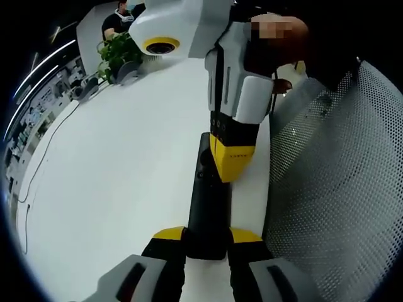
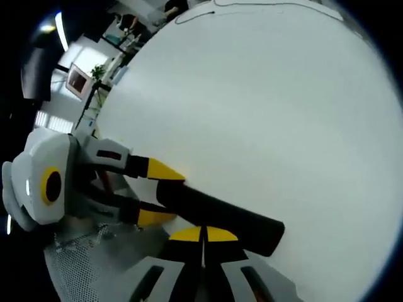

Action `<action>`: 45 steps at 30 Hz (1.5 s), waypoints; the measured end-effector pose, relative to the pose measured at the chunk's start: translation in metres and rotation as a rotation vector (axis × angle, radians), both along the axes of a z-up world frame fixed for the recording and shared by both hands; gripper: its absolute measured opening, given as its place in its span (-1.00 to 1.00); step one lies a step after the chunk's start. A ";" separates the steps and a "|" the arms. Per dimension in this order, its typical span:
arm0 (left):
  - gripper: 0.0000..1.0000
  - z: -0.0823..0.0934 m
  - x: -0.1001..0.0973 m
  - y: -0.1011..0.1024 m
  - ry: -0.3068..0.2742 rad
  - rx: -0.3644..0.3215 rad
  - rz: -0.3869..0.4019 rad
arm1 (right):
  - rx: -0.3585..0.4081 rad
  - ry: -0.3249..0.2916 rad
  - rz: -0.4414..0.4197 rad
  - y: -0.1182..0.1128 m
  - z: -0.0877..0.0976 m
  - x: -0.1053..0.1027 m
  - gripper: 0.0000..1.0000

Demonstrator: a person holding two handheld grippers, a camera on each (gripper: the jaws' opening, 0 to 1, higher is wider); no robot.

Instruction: Press the specified remote control buttons in sequence, fully releasing each button before pressing the next.

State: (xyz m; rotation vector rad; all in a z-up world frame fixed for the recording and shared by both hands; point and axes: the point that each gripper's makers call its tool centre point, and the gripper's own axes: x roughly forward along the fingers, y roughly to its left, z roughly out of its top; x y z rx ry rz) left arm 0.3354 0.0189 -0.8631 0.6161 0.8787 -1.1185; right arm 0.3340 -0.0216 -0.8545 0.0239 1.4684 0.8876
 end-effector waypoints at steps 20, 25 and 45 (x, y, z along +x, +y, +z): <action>-0.49 0.000 0.000 -0.001 0.001 0.012 -0.011 | 0.078 -0.048 -0.031 0.017 0.004 0.009 -1.00; -0.49 0.000 0.000 -0.001 0.002 0.014 -0.012 | 0.084 -0.052 -0.054 0.016 0.004 0.013 -1.00; -0.49 0.000 0.001 -0.002 0.003 0.008 -0.011 | 0.067 -0.078 -0.046 0.014 0.002 0.014 -1.00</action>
